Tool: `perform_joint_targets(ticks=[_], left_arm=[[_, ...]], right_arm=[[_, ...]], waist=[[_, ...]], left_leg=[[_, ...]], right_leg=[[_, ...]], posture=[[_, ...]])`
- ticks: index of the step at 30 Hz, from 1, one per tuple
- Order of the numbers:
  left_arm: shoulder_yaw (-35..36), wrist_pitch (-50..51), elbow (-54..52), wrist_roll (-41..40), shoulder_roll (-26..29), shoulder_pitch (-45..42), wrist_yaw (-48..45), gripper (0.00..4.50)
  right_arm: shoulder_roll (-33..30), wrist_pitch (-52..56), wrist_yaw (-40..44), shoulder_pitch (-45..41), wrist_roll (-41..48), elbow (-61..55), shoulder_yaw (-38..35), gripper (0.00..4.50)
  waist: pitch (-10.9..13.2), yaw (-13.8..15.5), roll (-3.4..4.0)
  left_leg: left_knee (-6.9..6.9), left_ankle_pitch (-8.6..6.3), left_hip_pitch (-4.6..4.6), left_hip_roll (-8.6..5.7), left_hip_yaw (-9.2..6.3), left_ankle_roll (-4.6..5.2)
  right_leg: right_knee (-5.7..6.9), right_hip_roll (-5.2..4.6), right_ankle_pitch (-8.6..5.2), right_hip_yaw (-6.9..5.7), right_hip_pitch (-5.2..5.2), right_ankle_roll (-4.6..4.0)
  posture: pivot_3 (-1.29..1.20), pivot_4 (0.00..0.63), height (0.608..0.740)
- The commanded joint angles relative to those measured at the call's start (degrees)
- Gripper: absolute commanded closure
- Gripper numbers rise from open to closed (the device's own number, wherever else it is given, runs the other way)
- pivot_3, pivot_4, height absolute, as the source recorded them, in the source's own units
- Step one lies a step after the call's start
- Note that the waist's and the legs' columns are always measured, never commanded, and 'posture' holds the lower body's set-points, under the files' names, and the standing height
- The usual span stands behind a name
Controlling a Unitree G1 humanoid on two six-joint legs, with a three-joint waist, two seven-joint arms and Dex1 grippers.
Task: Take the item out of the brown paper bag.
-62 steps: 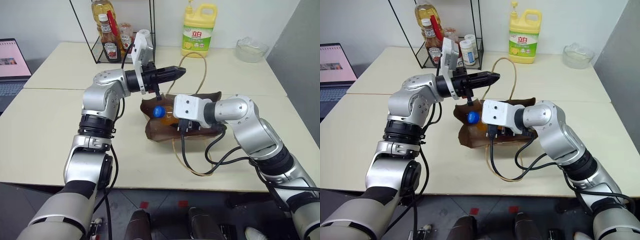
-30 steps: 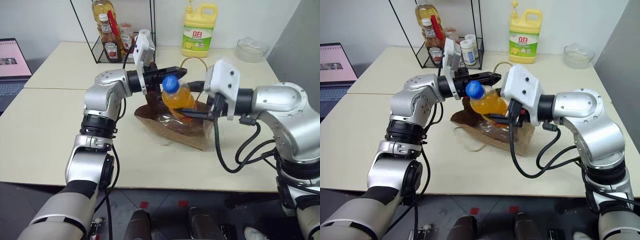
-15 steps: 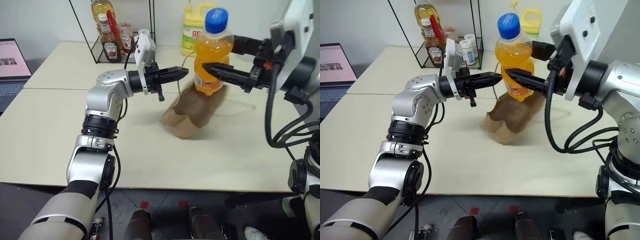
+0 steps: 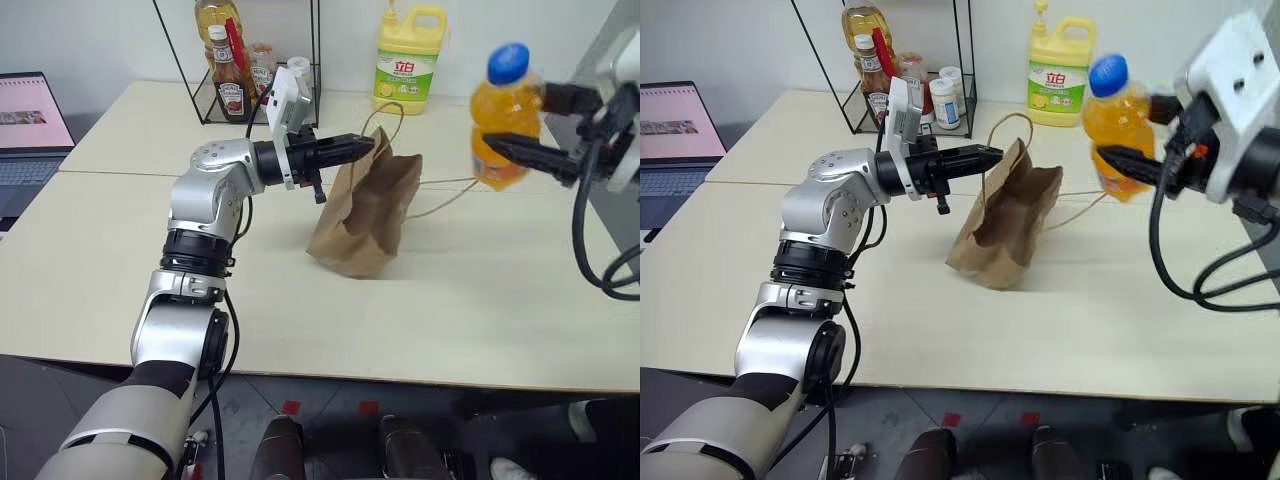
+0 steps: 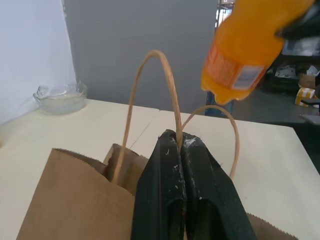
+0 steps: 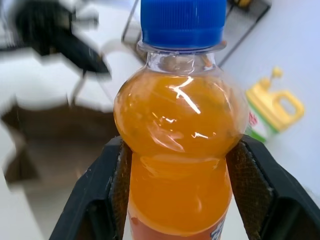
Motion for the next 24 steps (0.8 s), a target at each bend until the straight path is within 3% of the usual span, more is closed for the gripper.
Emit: perform_joint_targets(ticks=[1, 8, 11, 18, 24], left_arm=[[0.3, -0.7, -2.0, 0.0, 0.4, -0.5, 0.3, 4.5], [0.2, -0.7, -2.0, 0.1, 0.6, -0.5, 0.3, 4.5], [0.2, -0.6, -2.1, 0.1, 0.7, -0.4, 0.4, 4.5], [0.2, -0.3, -2.7, 0.0, 0.9, -0.2, 0.6, 4.5], [0.3, 0.0, -3.1, -0.1, 1.3, 0.0, 0.8, 4.5]], right_arm=[[-5.5, -9.0, 3.2, 6.1, -5.3, -0.8, -3.0, 2.09], [-11.6, -28.5, 3.9, 26.1, -21.7, 5.7, 0.9, 2.09], [-13.4, -38.5, 1.3, 31.1, -32.2, 10.9, 7.9, 2.09], [-6.9, -46.9, -0.3, 28.3, -43.0, 17.0, 20.6, 2.09], [-1.5, -46.4, 1.6, 25.9, -46.1, 16.7, 23.9, 2.09]], waist=[[0.0, 0.0, 0.01], [0.0, 0.0, 0.01], [0.0, -0.1, 0.01], [0.0, -0.4, 0.06], [0.0, -0.7, 0.05]], left_leg=[[0.0, 0.0, 0.0, 0.0, 0.01, 0.0], [0.03, 0.0, 0.01, 0.0, 0.06, -0.01], [0.06, 0.01, 0.01, 0.0, 0.1, -0.01], [0.09, 0.09, 0.03, 0.01, 0.15, -0.16], [0.13, 0.12, 0.06, 0.01, 0.14, -0.2]], right_leg=[[0.0, 0.0, 0.0, 0.01, 0.0, 0.0], [-0.01, 0.0, 0.0, 0.05, 0.02, 0.01], [0.0, -0.01, 0.0, 0.09, 0.01, 0.01], [0.04, 0.01, 0.0, 0.16, 0.0, 0.01], [0.09, 0.02, 0.0, 0.16, 0.03, 0.01]], posture=[[0.0, 0.15, 0.74], [0.0, 0.15, 0.74], [0.0, 0.15, 0.74], [0.0, 0.15, 0.74], [0.0, 0.15, 0.74]])
